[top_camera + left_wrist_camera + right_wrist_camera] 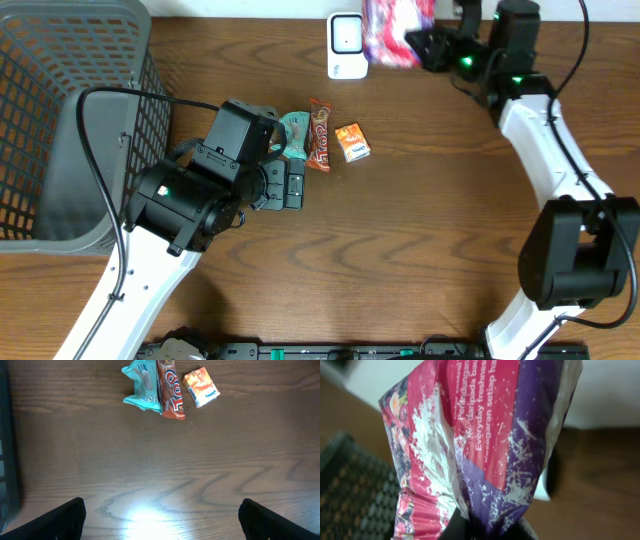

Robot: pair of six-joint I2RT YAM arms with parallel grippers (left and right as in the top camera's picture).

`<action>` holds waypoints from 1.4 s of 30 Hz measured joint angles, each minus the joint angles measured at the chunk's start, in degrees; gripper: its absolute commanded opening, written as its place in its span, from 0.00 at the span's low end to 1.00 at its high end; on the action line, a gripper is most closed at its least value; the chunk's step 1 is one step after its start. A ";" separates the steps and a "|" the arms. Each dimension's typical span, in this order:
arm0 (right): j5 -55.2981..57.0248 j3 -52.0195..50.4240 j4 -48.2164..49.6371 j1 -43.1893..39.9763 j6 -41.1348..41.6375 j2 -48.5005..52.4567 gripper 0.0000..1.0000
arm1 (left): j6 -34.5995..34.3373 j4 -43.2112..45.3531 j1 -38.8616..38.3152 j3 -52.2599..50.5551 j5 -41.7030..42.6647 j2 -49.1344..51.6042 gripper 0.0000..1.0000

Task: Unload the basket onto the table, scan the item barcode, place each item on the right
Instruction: 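Hold the purple box under the scanner with the right gripper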

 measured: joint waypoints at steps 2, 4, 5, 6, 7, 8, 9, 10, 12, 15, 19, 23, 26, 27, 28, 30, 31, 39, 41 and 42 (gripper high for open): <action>3.04 0.00 3.72 2.23 3.50 0.59 0.01 | 0.00 0.00 0.00 0.00 0.00 0.00 0.98; 6.14 0.00 9.94 4.94 7.48 2.45 0.01 | 0.00 0.00 0.00 0.00 0.00 0.00 0.98; 8.31 0.00 14.19 6.91 10.36 4.24 0.01 | 0.02 0.02 0.00 0.00 0.00 0.00 0.98; 8.63 0.00 14.69 7.15 10.69 4.52 0.01 | 0.02 0.02 0.00 0.00 0.00 0.00 0.98; 9.92 -0.11 17.57 8.39 12.70 5.92 0.01 | 0.02 0.02 0.00 0.00 0.02 0.00 0.98; 10.75 -0.11 19.56 9.14 14.01 7.06 0.01 | 0.00 -0.04 0.00 0.00 0.00 0.00 0.98; 12.26 -0.11 21.97 10.08 16.15 8.61 0.01 | 0.00 0.00 0.00 0.00 0.02 0.00 0.98; 13.22 -0.11 22.99 10.60 17.29 9.73 0.01 | 0.00 -0.02 0.00 0.00 0.02 0.00 0.98; 15.10 -0.13 23.39 11.06 19.15 11.58 0.01 | 0.00 0.00 0.00 0.00 0.02 0.00 0.98; 17.68 -0.20 22.69 10.64 20.90 13.44 0.01 | 0.00 0.00 0.00 0.00 0.00 0.00 0.98; 19.58 -0.37 21.51 9.57 22.01 13.77 0.01 | 0.00 0.00 0.00 0.00 0.00 0.00 0.98; 20.39 -0.37 20.92 9.11 22.32 13.77 0.01 | 0.02 0.00 0.00 0.00 0.00 0.00 0.98; 21.22 -0.37 18.99 9.29 22.62 13.77 0.01 | 0.00 0.00 0.00 0.00 0.00 0.00 0.98; 21.59 -0.37 18.27 9.44 22.73 13.77 0.01 | 0.00 0.00 0.00 0.00 0.00 0.00 0.98; 21.88 -0.37 17.75 9.64 22.93 13.77 0.01 | 0.00 0.00 0.00 0.00 0.00 0.00 0.98; 22.05 -0.39 17.49 9.99 23.41 13.79 0.01 | 0.00 0.00 0.00 0.00 0.00 0.00 0.98; 22.08 -0.39 17.57 10.21 23.56 13.79 0.01 | 0.00 0.00 0.00 0.00 0.00 0.00 0.98; 20.39 -0.35 15.93 7.67 23.58 13.38 0.01 | 0.00 -0.02 0.00 0.00 0.00 0.00 0.98; 20.00 -0.35 11.87 4.98 23.71 12.68 0.01 | 0.00 -0.04 0.00 0.00 0.02 0.00 0.98; 19.76 -0.33 9.22 3.23 23.85 12.09 0.01 | 0.00 -0.02 0.00 0.00 0.02 0.00 0.98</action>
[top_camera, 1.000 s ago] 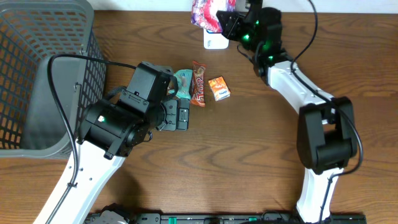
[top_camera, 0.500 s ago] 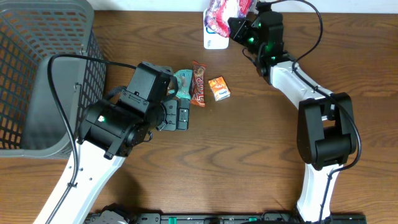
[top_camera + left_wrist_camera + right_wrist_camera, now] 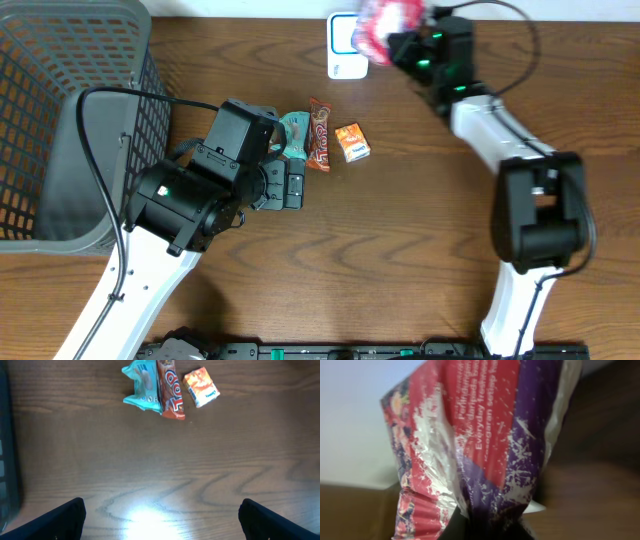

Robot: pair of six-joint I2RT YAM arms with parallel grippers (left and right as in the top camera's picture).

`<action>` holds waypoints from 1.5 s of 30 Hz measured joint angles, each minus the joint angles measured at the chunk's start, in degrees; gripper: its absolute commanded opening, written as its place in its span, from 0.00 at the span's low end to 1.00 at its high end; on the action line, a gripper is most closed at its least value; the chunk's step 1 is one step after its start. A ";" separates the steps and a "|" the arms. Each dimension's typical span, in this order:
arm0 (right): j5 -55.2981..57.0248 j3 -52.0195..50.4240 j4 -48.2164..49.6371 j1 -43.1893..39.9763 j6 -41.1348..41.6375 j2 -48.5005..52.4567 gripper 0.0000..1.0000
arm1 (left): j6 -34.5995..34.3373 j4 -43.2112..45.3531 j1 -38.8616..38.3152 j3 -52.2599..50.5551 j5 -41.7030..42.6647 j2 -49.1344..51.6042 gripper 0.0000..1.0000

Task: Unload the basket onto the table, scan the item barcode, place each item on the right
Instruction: 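Hold the purple box under the scanner with the right gripper, then carry the purple box to the right side and release it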

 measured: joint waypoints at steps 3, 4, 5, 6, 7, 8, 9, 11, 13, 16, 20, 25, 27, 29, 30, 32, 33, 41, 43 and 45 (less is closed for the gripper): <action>-0.13 0.02 -7.96 -7.26 0.74 -2.19 0.01 | 0.00 0.00 0.00 0.00 0.00 0.00 0.98; -0.17 0.04 -11.37 -11.63 1.11 -3.28 0.01 | 0.00 0.00 0.00 0.00 0.00 0.00 0.98; 0.07 0.04 -11.87 -12.72 1.20 -3.48 0.01 | 0.00 0.02 0.00 0.00 0.00 0.00 0.98; 0.26 0.22 -13.33 -15.15 1.42 -3.82 0.01 | 0.00 0.02 0.00 0.00 -0.02 0.00 0.98; 0.37 0.42 -15.98 -18.12 1.66 -4.24 0.01 | 0.00 0.04 0.00 0.00 -0.02 0.00 0.98; 0.87 0.50 -18.34 -20.83 2.29 -4.52 0.01 | 0.00 0.04 0.00 0.00 -0.02 0.00 0.98; 1.36 0.50 -20.74 -23.30 3.10 -4.70 0.01 | 0.02 0.04 0.00 0.00 -0.02 0.00 0.98; 2.67 0.46 -23.58 -27.34 4.76 -4.72 0.01 | 0.00 0.04 0.00 0.00 -0.02 0.00 0.98; 4.02 0.31 -24.20 -30.03 5.88 -4.72 0.02 | 0.00 0.02 0.00 0.00 -0.02 0.00 0.98; 7.02 0.31 -24.04 -32.63 7.23 -4.72 0.06 | 0.02 0.02 0.00 0.00 -0.02 0.00 0.98; 10.49 0.26 -22.25 -33.62 9.84 -4.70 0.07 | 0.00 0.02 0.00 0.00 -0.02 0.00 0.98; 11.91 0.26 -19.76 -32.57 11.08 -3.91 0.82 | 0.00 0.02 0.00 0.00 -0.02 0.00 0.98; 12.31 0.26 -19.37 -31.85 10.16 -3.17 0.98 | 0.00 0.02 0.00 0.00 -0.02 0.00 0.98; 11.78 0.26 -18.60 -31.23 7.10 -2.49 0.99 | 0.00 0.02 0.00 0.00 -0.02 0.00 0.98; 10.60 0.24 -17.64 -31.08 5.22 -2.29 0.98 | 0.00 0.02 0.00 0.00 -0.02 0.00 0.98; 7.50 0.24 -16.61 -31.01 1.64 -2.27 0.96 | 0.02 0.04 0.00 0.00 -0.02 0.00 0.98; 5.53 0.26 -16.26 -31.01 -0.02 -2.27 0.96 | 0.00 0.02 0.00 0.00 -0.02 0.00 0.98; -18.45 0.26 -16.17 -30.14 -10.62 -3.61 0.71 | 0.00 0.02 0.00 0.00 -0.02 0.00 0.98; -23.67 0.26 -16.17 -29.11 -11.63 -4.46 0.75 | 0.00 0.02 0.00 0.00 -0.02 0.00 0.98; -28.96 0.26 -17.11 -27.19 -13.18 -5.27 0.79 | 0.00 0.02 0.00 0.00 -0.02 0.00 0.98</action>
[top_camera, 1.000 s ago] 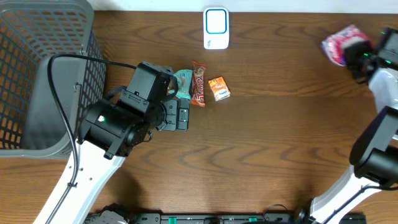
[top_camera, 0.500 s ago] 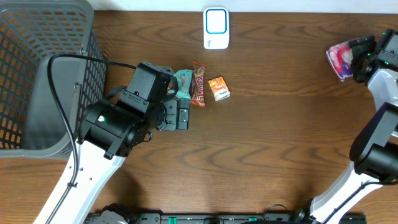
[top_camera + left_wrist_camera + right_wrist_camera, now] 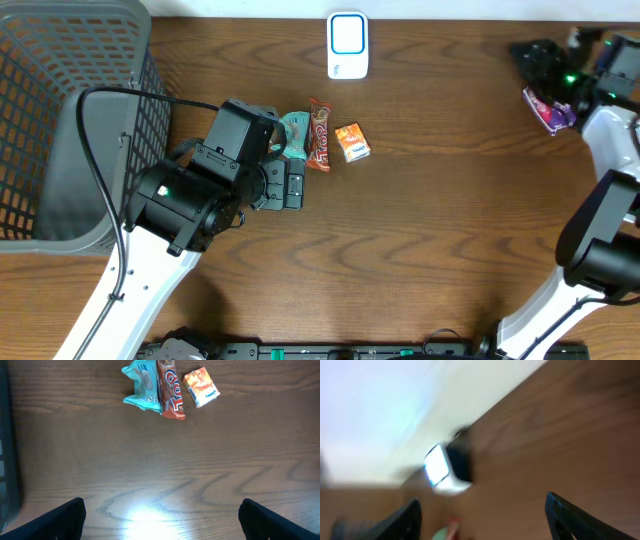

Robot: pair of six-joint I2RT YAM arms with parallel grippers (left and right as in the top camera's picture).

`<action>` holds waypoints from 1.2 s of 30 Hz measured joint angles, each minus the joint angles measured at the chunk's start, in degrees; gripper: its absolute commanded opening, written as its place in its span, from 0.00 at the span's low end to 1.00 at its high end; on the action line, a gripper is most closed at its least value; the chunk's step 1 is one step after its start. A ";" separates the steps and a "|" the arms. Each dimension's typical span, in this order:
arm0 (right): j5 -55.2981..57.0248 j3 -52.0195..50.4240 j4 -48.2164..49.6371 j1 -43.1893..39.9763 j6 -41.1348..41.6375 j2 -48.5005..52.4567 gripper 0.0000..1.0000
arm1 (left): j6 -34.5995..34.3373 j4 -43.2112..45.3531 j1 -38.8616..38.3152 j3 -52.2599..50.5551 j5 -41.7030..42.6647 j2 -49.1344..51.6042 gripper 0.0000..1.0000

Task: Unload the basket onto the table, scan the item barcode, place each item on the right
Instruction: 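Carry the purple box to the right side and release it, then reach the right gripper to the orange tissue pack and grasp it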

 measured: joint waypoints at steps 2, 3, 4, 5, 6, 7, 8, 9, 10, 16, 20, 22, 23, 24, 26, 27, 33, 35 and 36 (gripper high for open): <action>-3.69 0.15 -3.17 2.69 -2.75 -0.59 0.83 | 0.00 0.00 0.00 0.00 0.02 0.00 0.98; -5.14 0.17 -5.29 4.42 -4.61 -0.68 0.84 | 0.00 0.00 0.00 0.00 0.00 0.00 0.98; -5.88 0.24 -7.65 6.08 -6.58 -0.72 0.86 | 0.00 -0.02 0.00 0.00 0.02 0.00 0.98; -6.16 0.22 -11.04 8.72 -9.49 -0.72 0.88 | 0.00 -0.02 0.00 0.00 0.02 0.00 0.98; -6.08 0.20 -12.96 10.56 -11.39 -0.72 0.89 | 0.00 0.00 0.00 0.00 0.00 0.00 0.98; -5.05 0.17 -15.76 13.18 -13.92 -0.72 0.89 | 0.02 -0.02 0.00 0.00 0.00 0.00 0.98; -3.93 0.17 -17.42 15.23 -15.74 -0.72 0.90 | 0.00 0.00 0.00 0.00 0.02 0.00 0.98; -1.49 0.17 -19.39 17.86 -17.46 -0.72 0.90 | 0.00 -0.02 0.00 0.00 0.02 0.00 0.98; 1.38 0.15 -20.79 20.22 -18.73 -0.72 0.91 | 0.00 -0.02 0.00 0.00 0.02 0.00 0.98; 16.37 -0.33 -21.24 31.74 -21.86 -0.48 0.91 | 0.00 0.00 0.00 0.00 0.00 0.00 0.98; 20.46 -0.33 -19.69 35.91 -22.69 1.55 0.86 | 0.00 0.00 0.00 0.00 0.00 0.00 0.98; 21.53 -0.35 -19.43 36.63 -23.02 3.19 0.85 | 0.00 0.00 0.00 0.00 0.00 0.00 0.98; 21.92 -0.44 -19.39 36.68 -23.02 4.00 0.86 | 0.02 0.00 0.00 0.00 0.00 0.00 0.98; 22.43 -0.50 -19.34 36.59 -23.04 4.90 0.86 | 0.00 -0.02 0.00 0.00 0.00 0.00 0.98; 22.60 -0.50 -19.32 36.46 -23.04 6.08 0.84 | 0.02 0.00 0.00 0.00 0.00 0.00 0.98; 22.58 -0.55 -19.34 36.28 -23.04 6.80 0.82 | 0.00 0.00 0.00 0.00 0.00 0.00 0.98; 20.46 -0.70 -19.63 35.78 -23.28 8.48 0.67 | 0.00 0.00 0.00 0.00 0.00 0.00 0.98; 19.63 -0.70 -19.71 35.67 -23.19 8.59 0.65 | 0.00 0.00 0.00 0.00 0.02 0.00 0.98; 19.41 -0.70 -19.76 35.65 -23.28 8.70 0.65 | 0.00 0.00 0.00 0.00 0.02 0.00 0.98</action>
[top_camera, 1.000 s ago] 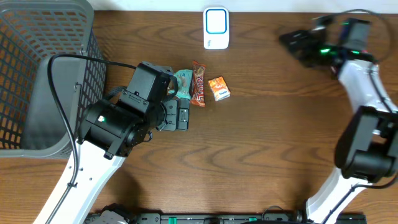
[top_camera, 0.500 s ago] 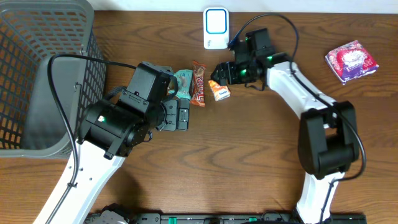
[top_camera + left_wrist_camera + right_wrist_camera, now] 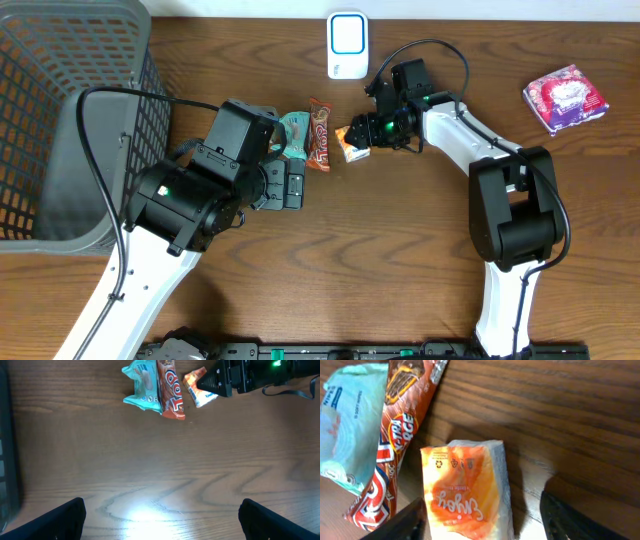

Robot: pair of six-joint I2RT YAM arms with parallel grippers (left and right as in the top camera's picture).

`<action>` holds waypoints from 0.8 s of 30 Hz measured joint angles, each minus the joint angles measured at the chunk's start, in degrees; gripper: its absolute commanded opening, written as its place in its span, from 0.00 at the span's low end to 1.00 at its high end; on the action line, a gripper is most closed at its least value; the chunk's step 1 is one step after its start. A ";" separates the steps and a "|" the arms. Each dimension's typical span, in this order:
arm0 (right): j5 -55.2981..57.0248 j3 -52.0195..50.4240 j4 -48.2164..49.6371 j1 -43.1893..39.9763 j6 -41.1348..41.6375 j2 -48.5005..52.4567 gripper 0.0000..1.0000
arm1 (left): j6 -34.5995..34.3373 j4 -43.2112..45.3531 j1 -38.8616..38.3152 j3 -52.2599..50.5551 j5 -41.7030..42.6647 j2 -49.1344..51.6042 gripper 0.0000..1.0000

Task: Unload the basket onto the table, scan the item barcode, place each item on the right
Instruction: 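Reach the right gripper to the orange tissue pack and grasp it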

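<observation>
A small orange packet (image 3: 350, 143) lies on the wooden table beside a brown chocolate bar (image 3: 319, 133) and a teal packet (image 3: 294, 135). My right gripper (image 3: 360, 133) is open, down at the orange packet (image 3: 465, 490), which lies between its fingers (image 3: 412, 520). The white scanner (image 3: 347, 45) stands at the table's back edge. A pink and purple packet (image 3: 565, 97) lies at the far right. My left gripper (image 3: 160, 527) hangs open over bare table, a little short of the three items, with nothing between its fingers.
A grey mesh basket (image 3: 60, 100) fills the back left corner. The left arm's body covers the table left of the middle. The right arm reaches in from the right, past the scanner.
My right gripper was at the far right of the table by the pink and purple packet. Now it is open around the orange packet in the middle. The left arm has not moved.
My right gripper was shut on the pink and purple packet just right of the scanner, then held it in front of the scanner. Then the gripper was open at the far right, with that packet on the table. Now it is at the orange packet.
</observation>
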 measured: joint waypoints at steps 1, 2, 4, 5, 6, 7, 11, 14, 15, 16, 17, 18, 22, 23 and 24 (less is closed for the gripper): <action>-0.26 -0.07 0.02 0.00 0.02 0.11 0.64 | 0.00 0.00 0.00 0.00 -0.02 0.00 0.98; -0.52 -0.07 0.04 0.00 0.02 0.15 0.59 | 0.02 0.00 0.00 0.00 -0.02 0.00 0.98; -0.92 -0.39 0.11 0.00 0.11 0.15 0.49 | 0.00 0.00 0.00 0.00 -0.02 0.00 0.98; -1.05 -0.57 0.17 0.00 -0.17 0.15 0.42 | 0.00 0.00 0.00 0.00 -0.02 0.00 0.98; -1.33 -0.92 0.17 0.00 -0.13 0.15 0.37 | 0.02 0.02 0.00 0.00 -0.02 0.00 0.98; -1.38 -1.07 0.15 0.00 -0.07 0.15 0.31 | 0.00 0.00 0.00 0.00 -0.02 0.00 0.98; -3.04 -1.70 -0.02 0.00 0.00 0.26 0.01 | 0.00 0.00 0.00 0.00 0.00 0.00 0.98; -6.21 -1.70 -0.11 -0.04 0.04 0.33 0.01 | 0.00 0.00 0.00 0.00 -0.02 0.00 0.98; -7.41 -1.70 -0.24 -0.07 0.04 0.46 0.01 | 0.02 0.02 0.00 0.00 -0.02 0.00 0.98; -8.50 -1.70 -0.44 -0.17 0.04 0.55 0.01 | 0.00 0.00 0.00 0.00 -0.02 0.00 0.98; -9.62 -1.70 -0.66 -0.28 0.07 0.63 0.01 | 0.00 0.00 0.00 0.00 -0.02 0.00 0.98; -10.86 -1.66 -0.76 -0.48 0.24 0.63 0.01 | 0.00 0.00 0.00 0.00 -0.02 0.00 0.98; -19.19 -0.70 -0.42 -3.08 0.70 0.63 0.01 | 0.00 0.00 0.00 0.00 -0.02 0.00 0.98; -22.51 0.04 -0.20 -4.35 0.76 0.61 0.01 | 0.02 0.00 0.00 0.00 -0.02 0.00 0.98; -25.75 0.79 -0.04 -5.57 0.92 0.57 0.01 | 0.02 0.00 0.00 0.00 -0.02 0.00 0.98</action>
